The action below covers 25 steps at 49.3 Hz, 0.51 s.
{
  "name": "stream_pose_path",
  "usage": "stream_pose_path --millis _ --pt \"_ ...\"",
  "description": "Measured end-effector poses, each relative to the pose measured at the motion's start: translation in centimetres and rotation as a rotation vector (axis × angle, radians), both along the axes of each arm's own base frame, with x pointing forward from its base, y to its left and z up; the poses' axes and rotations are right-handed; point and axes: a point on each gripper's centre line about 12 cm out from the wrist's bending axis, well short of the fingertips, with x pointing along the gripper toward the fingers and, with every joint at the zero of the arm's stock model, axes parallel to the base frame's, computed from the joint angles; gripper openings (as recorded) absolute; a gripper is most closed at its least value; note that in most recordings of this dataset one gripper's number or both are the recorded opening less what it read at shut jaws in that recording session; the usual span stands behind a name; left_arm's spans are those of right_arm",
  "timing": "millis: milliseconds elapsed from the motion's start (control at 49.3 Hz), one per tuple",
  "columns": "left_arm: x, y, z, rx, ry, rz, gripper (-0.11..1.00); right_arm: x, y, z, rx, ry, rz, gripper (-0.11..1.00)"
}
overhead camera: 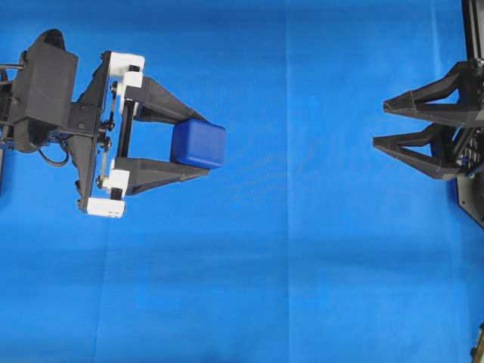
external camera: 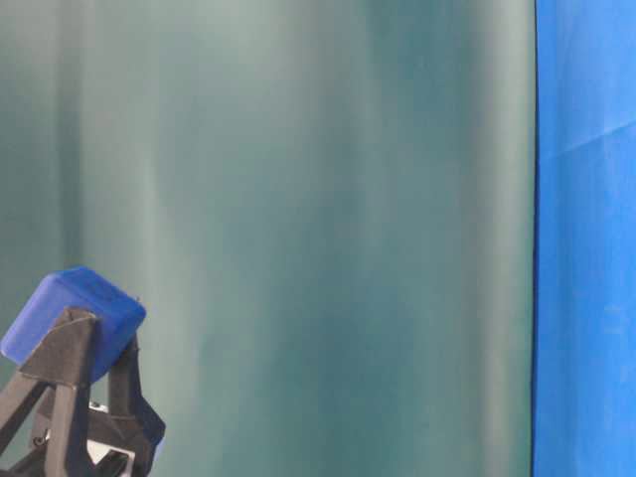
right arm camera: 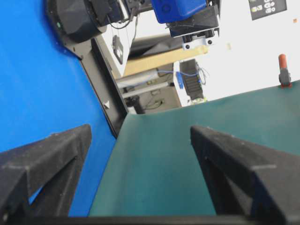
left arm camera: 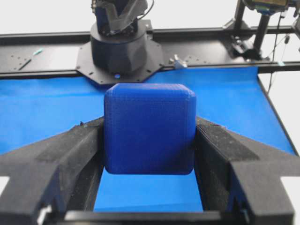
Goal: Handover the blue block to the right arm after grasping it with the left arm, then place it in the designated position.
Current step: 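Hold the cube with the left gripper while the right gripper rotates and opens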
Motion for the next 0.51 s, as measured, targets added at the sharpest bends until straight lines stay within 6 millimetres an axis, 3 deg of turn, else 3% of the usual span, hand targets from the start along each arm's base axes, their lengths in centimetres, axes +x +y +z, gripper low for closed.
stream_pose_path --millis 507 --pt "0.0 0.0 0.0 -0.001 0.0 0.0 0.49 0.3 -0.01 -0.2 0.002 0.012 0.0 0.94"
